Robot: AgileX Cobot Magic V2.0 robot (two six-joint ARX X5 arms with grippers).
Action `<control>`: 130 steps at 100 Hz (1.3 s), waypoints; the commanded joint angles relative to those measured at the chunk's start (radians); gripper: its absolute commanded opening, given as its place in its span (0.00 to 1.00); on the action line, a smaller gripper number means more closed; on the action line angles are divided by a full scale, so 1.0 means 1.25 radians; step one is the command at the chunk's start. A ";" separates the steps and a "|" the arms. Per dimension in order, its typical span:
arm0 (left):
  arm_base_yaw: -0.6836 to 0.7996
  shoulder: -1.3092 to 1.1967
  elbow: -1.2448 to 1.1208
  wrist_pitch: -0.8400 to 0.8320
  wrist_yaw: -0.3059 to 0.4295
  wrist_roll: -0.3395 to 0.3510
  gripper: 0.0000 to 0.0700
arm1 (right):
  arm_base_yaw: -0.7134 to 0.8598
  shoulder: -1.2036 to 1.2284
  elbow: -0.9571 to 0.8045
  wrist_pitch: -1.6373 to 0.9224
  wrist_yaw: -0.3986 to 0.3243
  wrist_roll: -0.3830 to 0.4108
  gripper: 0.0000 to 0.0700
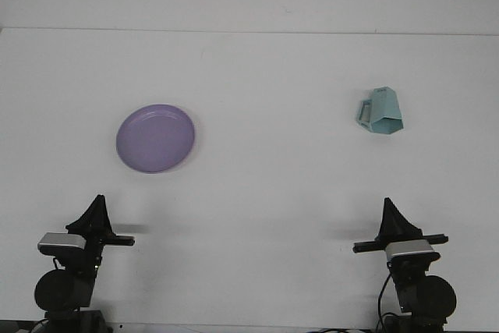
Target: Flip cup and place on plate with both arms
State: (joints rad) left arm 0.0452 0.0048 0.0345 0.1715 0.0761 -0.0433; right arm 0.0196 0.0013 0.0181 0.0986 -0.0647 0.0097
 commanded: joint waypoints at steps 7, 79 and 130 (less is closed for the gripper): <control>0.000 -0.001 -0.016 0.008 -0.002 -0.009 0.02 | 0.000 0.013 0.075 -0.045 0.120 0.073 0.00; 0.000 -0.001 -0.016 0.008 -0.002 -0.018 0.02 | -0.096 0.770 0.408 0.149 0.100 -0.275 0.72; 0.000 -0.001 -0.016 0.008 -0.002 -0.017 0.02 | -0.209 1.267 0.445 0.595 -0.042 -0.350 0.72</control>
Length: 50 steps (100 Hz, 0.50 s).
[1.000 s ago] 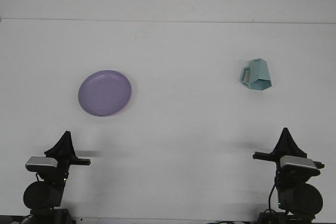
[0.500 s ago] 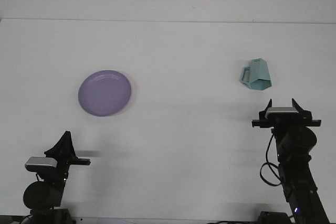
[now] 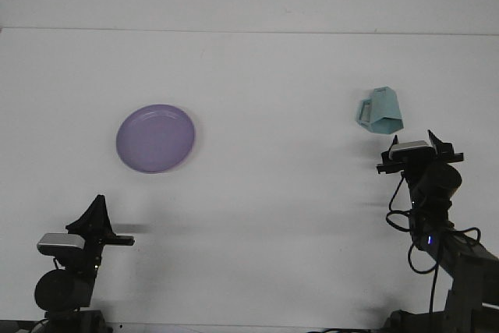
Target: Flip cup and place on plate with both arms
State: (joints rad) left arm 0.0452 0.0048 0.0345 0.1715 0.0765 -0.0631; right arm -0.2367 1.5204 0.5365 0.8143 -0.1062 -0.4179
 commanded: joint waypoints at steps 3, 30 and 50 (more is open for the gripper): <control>0.000 -0.001 -0.016 0.008 -0.002 -0.002 0.02 | -0.005 0.071 0.043 0.025 -0.018 -0.008 0.71; 0.000 -0.001 -0.016 0.008 -0.002 -0.002 0.02 | -0.006 0.222 0.179 0.024 -0.035 -0.023 0.71; 0.000 -0.001 -0.016 0.008 -0.002 -0.001 0.02 | -0.014 0.307 0.269 0.024 -0.053 -0.049 0.71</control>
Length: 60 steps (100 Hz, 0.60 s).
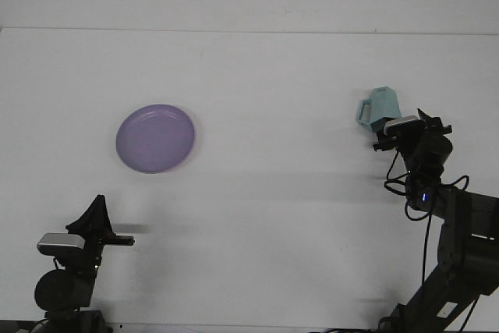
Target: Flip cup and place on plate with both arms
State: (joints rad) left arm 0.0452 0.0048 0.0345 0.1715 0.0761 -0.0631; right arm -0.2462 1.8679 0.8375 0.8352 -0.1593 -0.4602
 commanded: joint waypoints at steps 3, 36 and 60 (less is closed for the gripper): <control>0.000 -0.001 -0.016 0.008 -0.002 -0.002 0.02 | -0.009 0.038 0.042 0.006 -0.023 -0.015 0.71; 0.000 -0.001 -0.016 0.007 -0.002 -0.002 0.02 | -0.019 0.091 0.127 -0.064 -0.125 -0.051 0.22; 0.000 -0.001 -0.016 0.007 -0.002 -0.002 0.02 | -0.019 0.093 0.131 -0.063 -0.127 -0.042 0.01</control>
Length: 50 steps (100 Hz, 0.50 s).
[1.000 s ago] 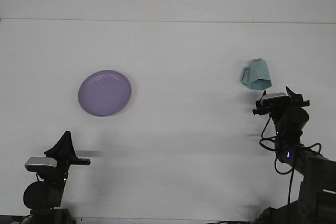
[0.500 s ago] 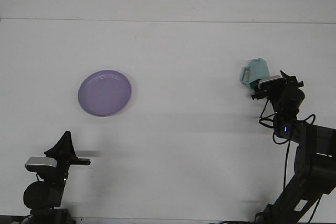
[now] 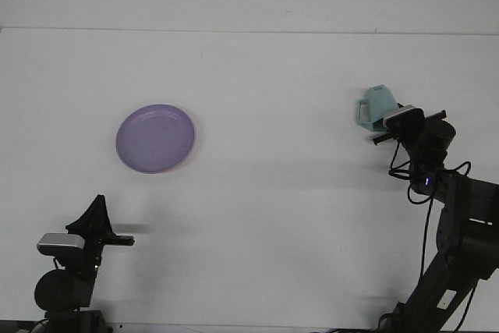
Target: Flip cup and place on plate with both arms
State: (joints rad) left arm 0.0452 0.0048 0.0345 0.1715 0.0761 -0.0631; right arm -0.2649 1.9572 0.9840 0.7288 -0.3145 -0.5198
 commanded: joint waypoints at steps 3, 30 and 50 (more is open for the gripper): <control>0.000 -0.001 -0.016 0.007 -0.002 -0.002 0.02 | -0.004 0.019 0.014 0.027 -0.003 0.016 0.01; 0.000 -0.001 -0.016 0.008 -0.002 -0.002 0.02 | 0.000 -0.083 0.014 -0.031 -0.024 0.129 0.01; 0.000 -0.001 -0.016 0.008 -0.002 -0.002 0.02 | 0.021 -0.257 0.015 -0.225 0.006 0.261 0.01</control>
State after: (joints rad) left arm 0.0452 0.0048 0.0345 0.1715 0.0765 -0.0647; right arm -0.2478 1.6932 0.9848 0.5198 -0.3241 -0.3122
